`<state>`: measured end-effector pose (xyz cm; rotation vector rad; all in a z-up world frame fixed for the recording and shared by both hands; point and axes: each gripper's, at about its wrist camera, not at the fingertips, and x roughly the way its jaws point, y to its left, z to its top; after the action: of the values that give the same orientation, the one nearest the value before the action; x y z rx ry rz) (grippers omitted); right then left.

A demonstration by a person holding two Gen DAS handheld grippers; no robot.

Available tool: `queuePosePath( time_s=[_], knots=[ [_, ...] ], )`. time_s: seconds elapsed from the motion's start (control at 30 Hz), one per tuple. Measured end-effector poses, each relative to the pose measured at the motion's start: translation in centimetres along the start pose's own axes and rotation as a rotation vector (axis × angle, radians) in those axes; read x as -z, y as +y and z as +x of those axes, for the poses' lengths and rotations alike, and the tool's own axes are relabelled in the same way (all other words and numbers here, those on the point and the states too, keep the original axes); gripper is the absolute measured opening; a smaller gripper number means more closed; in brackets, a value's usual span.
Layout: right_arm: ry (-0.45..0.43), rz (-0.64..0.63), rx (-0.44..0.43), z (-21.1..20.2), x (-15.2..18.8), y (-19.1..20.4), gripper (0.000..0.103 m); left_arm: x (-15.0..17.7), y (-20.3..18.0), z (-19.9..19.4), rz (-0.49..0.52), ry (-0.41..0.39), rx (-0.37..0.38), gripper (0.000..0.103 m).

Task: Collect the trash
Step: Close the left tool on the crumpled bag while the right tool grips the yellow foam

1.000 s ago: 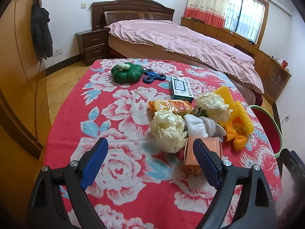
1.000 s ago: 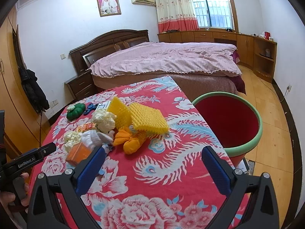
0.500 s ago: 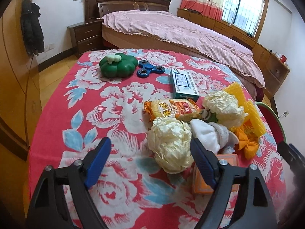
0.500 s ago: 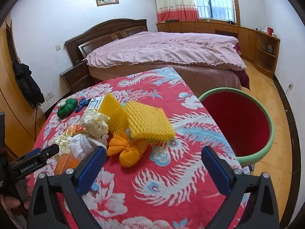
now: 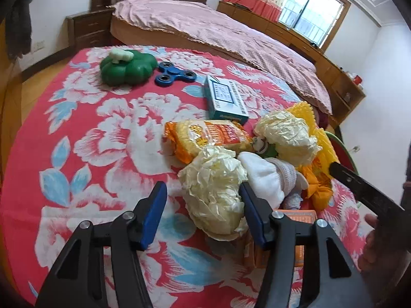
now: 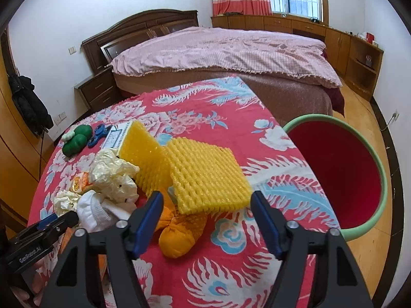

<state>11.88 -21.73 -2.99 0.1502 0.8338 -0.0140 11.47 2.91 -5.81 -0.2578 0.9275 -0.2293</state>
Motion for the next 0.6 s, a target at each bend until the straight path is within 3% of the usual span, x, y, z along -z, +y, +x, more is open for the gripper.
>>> queuePosePath(
  time_s=[0.2,0.33,0.43,0.6],
  knots=[
    [0.031,0.037,-0.006,1.1,0.1,-0.4,0.051,-0.3,0.0,0.7,0.005,0.023,0.059,0.042],
    [0.046,0.061,-0.02,1.5,0.2,-1.0,0.023,-0.3,-0.2,0.6,0.012,0.01,0.061,0.038],
    [0.038,0.072,-0.031,1.3,0.2,-1.4,0.013,-0.4,0.0,0.1,-0.008,-0.003,0.051,0.037],
    [-0.018,0.056,-0.043,-0.4,0.0,-1.8,0.012,-0.7,-0.1,-1.5,-0.017,-0.047,0.032,0.037]
  ],
)
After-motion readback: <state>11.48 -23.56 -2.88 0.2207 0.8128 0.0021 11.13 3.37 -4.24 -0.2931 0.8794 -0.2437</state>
